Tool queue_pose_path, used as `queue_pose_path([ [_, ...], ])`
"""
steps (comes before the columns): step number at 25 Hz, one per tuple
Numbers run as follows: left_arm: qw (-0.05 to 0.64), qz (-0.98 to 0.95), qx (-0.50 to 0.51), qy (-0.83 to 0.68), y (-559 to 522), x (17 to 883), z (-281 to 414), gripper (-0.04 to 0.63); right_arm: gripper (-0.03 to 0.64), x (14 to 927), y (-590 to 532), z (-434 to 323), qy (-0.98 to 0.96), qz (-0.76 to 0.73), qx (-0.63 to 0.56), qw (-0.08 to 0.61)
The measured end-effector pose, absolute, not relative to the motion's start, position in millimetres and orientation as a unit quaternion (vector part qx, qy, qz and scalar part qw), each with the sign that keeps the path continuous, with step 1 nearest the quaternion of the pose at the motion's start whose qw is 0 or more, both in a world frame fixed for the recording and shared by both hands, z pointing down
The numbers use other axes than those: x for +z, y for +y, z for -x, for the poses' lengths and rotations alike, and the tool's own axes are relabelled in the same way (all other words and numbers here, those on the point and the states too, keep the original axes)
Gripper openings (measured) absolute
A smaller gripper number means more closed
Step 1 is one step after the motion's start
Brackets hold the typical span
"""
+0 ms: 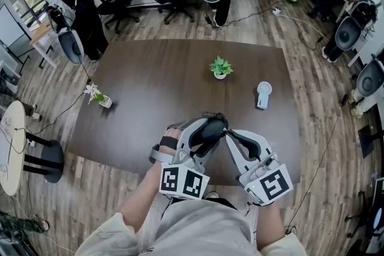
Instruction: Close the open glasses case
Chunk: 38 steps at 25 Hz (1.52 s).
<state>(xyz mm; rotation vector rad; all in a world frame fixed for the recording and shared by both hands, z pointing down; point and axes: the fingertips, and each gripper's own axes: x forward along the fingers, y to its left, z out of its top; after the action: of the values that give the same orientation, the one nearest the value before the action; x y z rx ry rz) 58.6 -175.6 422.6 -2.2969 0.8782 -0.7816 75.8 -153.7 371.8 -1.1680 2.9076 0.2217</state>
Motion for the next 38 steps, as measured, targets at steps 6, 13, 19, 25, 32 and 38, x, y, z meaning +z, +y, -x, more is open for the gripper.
queue_pose_path([
  [6,0.274,0.86,-0.283,0.324,-175,423,-60,0.268,0.005,374,-155,-75,0.923,0.375,0.08,-0.01],
  [13,0.289,0.869,-0.261,0.307,-168,425,-59,0.262,0.002,377,-153,-75,0.928,0.361,0.086,-0.027],
  [19,0.314,0.865,-0.255,0.297,-162,424,-55,0.259,0.003,380,-154,-78,0.934,0.347,0.079,-0.03],
  [25,0.32,0.869,-0.247,0.285,-156,422,-51,0.259,0.008,387,-157,-80,0.945,0.322,0.048,-0.016],
  [32,0.322,0.887,-0.215,0.251,-138,413,-54,0.241,0.006,392,-159,-89,0.954,0.298,-0.011,0.019],
  [38,0.31,0.892,-0.203,0.259,-146,411,-59,0.253,0.002,382,-159,-94,0.954,0.288,-0.049,0.062],
])
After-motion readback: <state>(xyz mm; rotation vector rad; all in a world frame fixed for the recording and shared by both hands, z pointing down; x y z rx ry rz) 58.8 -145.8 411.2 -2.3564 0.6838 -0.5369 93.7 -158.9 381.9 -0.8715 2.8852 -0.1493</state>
